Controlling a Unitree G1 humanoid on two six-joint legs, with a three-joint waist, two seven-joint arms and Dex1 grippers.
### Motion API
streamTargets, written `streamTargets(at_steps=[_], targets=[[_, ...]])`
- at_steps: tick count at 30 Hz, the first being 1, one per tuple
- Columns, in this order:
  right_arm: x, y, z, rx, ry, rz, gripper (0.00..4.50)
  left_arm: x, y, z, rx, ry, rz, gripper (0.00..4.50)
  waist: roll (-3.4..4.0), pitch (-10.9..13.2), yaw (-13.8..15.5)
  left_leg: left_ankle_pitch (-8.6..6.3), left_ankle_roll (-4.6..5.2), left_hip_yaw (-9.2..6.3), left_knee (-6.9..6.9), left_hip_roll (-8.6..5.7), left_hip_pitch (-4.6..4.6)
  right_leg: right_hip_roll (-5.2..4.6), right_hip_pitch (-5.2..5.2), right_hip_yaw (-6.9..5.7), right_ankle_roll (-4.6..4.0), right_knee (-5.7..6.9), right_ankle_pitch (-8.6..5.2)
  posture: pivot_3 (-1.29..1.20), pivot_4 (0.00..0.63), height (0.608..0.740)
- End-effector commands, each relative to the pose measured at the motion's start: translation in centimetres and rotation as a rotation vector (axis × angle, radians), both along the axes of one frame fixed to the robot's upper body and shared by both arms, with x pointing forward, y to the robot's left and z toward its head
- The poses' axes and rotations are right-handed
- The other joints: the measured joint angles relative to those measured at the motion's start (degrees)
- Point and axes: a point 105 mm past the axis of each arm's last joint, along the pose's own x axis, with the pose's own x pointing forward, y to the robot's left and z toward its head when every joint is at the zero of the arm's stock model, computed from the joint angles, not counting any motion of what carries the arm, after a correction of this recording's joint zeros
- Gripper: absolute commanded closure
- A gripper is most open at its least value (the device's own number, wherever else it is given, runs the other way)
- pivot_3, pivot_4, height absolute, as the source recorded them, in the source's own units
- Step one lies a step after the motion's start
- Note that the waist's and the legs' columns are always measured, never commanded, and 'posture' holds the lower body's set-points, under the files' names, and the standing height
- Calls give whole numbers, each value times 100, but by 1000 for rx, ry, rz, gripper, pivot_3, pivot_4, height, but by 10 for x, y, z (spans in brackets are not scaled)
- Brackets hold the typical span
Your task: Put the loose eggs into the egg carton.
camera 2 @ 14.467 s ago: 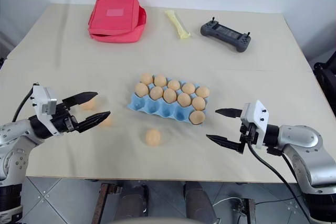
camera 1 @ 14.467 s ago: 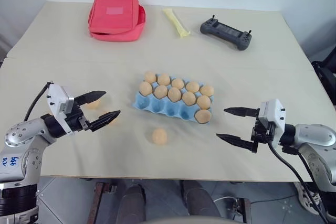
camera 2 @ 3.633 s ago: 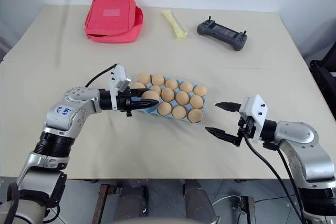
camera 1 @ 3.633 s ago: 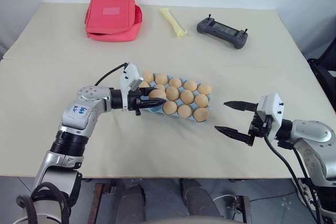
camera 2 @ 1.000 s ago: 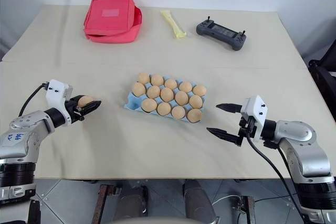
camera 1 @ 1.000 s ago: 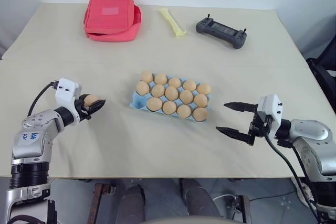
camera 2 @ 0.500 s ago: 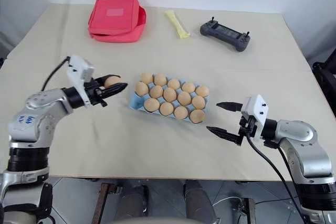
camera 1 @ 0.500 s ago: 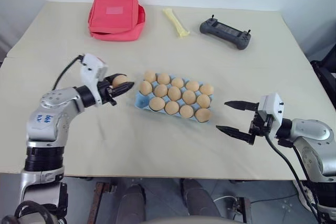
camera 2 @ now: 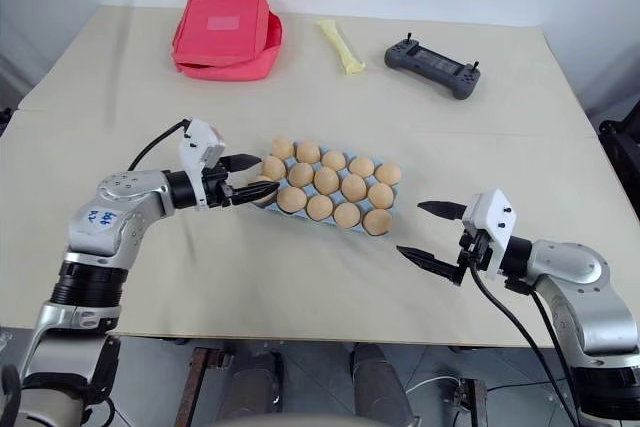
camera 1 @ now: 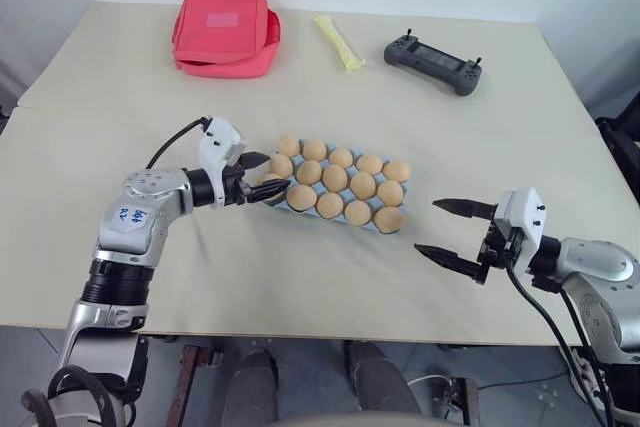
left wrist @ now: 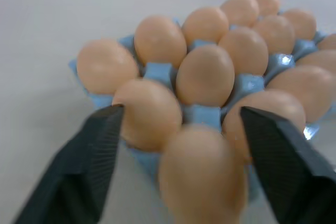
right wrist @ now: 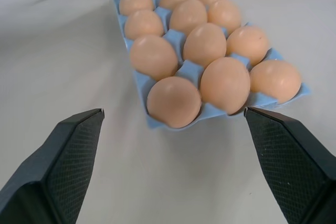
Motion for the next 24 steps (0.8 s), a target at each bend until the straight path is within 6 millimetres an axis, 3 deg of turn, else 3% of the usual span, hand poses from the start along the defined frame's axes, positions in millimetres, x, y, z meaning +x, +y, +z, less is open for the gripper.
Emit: streamTargets(at_steps=[1,9,12,19,24], targets=[[-3,-2,15,8,-62,-2,0,0,-7,26,-53,-96,-20,40,0,0,-5,0,0,0,0,0,0,0,0,0,0,0,0,0,150,740],[-3,-3,17,4,-69,-11,0,-9,16,53,-118,-188,46,40,0,0,-12,0,0,-1,-2,1,1,0,0,0,0,2,0,0,150,740],[-2,-1,19,4,-72,-9,0,-28,32,56,-190,-219,-24,40,2,-1,-35,0,0,-1,-4,1,2,0,0,0,0,2,0,0,150,740],[5,6,27,20,-81,16,0,-48,83,33,-153,-177,31,40,2,0,-15,0,0,1,-1,2,4,-2,-1,0,-8,2,-4,0,150,740],[8,9,36,40,-99,34,0,-49,101,27,-135,-167,77,40,2,0,-1,1,2,1,0,0,3,-5,2,-1,-49,-1,-25,0,150,740]])
